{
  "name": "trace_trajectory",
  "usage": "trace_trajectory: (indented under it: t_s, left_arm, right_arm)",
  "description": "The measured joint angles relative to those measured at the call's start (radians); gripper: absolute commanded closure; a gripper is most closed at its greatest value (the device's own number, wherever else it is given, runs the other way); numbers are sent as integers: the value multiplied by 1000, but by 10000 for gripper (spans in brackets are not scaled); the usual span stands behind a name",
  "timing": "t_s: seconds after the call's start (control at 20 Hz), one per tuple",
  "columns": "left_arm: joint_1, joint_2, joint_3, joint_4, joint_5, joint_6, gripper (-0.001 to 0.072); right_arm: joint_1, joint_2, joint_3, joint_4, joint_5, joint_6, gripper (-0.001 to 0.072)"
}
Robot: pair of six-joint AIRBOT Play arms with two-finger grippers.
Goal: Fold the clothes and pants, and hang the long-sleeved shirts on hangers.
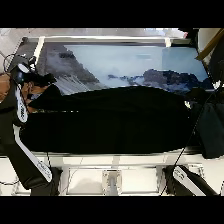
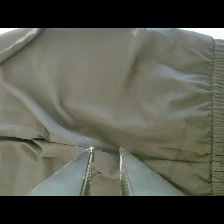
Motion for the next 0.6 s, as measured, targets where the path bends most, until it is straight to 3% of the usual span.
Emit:
trace_trajectory:
  t_s: [0.15,0.2,0.25,0.35,0.4,0.5,0.6]
  left_arm:
    - [-2,-16,4,-7,-23,37,230]
    - [-3,-18,5,-9,-35,52,386]
    - [-3,-20,6,-9,-53,60,494]
    - [-4,-19,7,-8,-80,79,518]
    - [-4,-16,7,-6,-91,81,620]
    - [-4,-2,8,-3,-94,89,698]
    - [-3,21,9,-7,-80,94,698]
  right_arm:
    - [0,0,0,12,1,0,508]
    - [0,0,0,14,1,0,508]
    - [0,0,0,16,0,0,508]
    - [0,0,0,18,0,0,508]
    - [0,0,0,19,0,0,508]
    - [0,0,0,20,0,0,508]
    - [0,0,0,21,0,0,508]
